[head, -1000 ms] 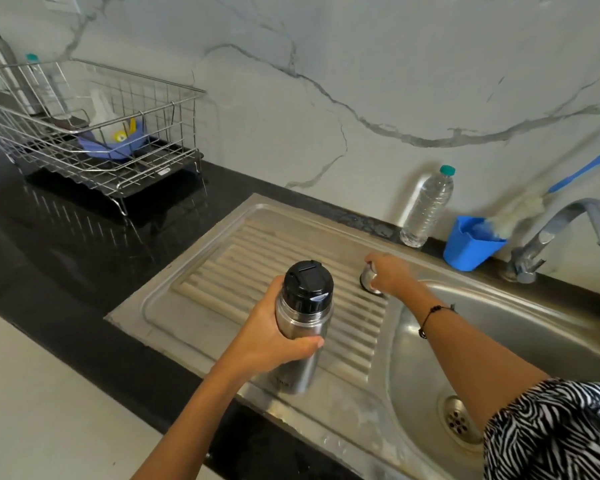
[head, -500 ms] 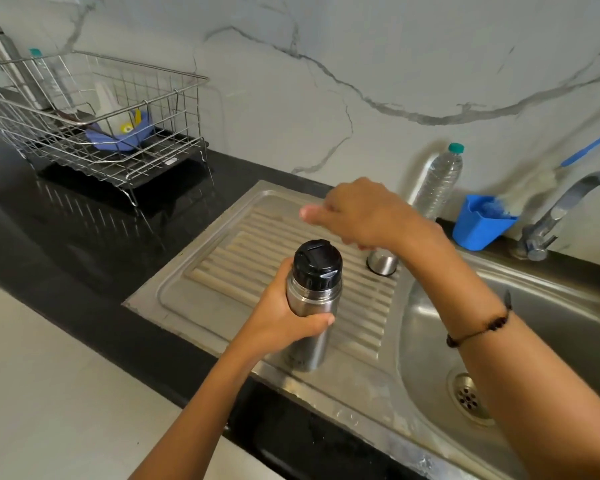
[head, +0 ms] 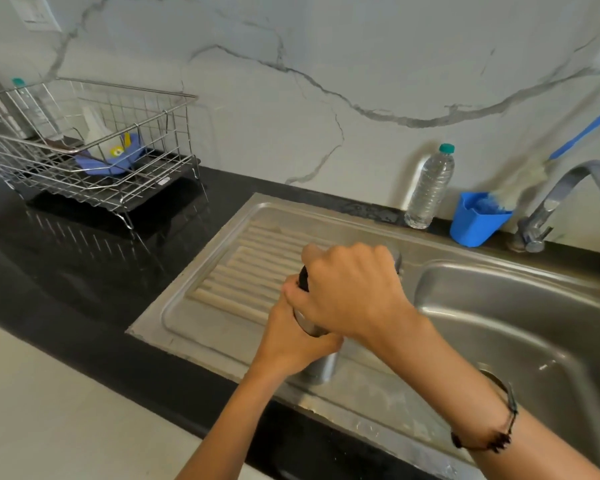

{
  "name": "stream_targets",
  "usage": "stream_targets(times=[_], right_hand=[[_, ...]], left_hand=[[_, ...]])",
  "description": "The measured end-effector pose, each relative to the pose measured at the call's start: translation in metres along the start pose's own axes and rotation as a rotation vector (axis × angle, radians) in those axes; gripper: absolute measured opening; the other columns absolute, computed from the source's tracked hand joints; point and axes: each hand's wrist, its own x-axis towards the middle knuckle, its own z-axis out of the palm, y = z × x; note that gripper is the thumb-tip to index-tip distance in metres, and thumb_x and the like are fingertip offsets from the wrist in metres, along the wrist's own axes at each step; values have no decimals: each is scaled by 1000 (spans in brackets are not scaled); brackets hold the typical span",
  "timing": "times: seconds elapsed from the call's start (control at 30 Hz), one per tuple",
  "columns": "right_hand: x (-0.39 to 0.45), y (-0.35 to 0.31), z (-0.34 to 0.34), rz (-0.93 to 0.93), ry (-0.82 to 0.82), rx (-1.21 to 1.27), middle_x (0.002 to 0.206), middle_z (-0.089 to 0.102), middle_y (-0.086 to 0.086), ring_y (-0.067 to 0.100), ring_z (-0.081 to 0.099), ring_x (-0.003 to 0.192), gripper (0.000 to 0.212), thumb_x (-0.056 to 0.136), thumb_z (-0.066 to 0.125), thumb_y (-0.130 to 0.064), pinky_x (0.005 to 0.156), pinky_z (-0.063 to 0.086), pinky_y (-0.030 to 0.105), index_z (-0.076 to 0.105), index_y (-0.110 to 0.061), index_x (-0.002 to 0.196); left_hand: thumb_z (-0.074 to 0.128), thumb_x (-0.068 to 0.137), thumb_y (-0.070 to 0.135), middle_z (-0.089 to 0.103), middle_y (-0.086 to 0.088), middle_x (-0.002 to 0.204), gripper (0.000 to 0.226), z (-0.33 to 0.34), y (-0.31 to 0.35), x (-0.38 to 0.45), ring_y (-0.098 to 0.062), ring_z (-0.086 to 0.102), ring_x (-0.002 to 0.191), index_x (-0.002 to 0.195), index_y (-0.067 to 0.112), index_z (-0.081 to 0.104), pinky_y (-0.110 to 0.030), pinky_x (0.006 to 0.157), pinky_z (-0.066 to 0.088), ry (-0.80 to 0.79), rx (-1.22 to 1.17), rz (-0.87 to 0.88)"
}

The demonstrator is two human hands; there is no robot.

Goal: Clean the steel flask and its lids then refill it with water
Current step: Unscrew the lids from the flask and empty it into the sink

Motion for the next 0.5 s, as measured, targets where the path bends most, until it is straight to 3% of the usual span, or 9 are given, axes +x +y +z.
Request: stream_targets(times=[0.13, 0.3, 0.5], right_hand=[[8, 13, 12, -57, 102, 87, 37, 22, -5, 19, 18, 31, 39, 70, 41, -53, 45, 8, 12, 29, -18, 55], [11, 24, 26, -197, 200, 219, 39, 24, -6, 18, 27, 32, 39, 70, 40, -51, 46, 6, 16, 36, -17, 52], [21, 36, 28, -406, 129, 338, 44, 41, -2, 20, 38, 42, 42, 74, 42, -52, 36, 31, 30, 53, -14, 59]], left_hand=[[85, 61, 2, 67, 6, 84, 61, -5, -1, 5, -2, 67, 79, 107, 23, 51, -16, 64, 52, -50, -120, -32], [83, 51, 12, 69, 19, 80, 61, -8, -2, 6, 1, 67, 77, 102, 24, 51, -15, 63, 50, -93, -192, -19], [80, 43, 27, 69, 21, 80, 66, -10, -1, 9, 5, 64, 76, 103, 14, 55, -12, 64, 47, -167, -267, 4]])
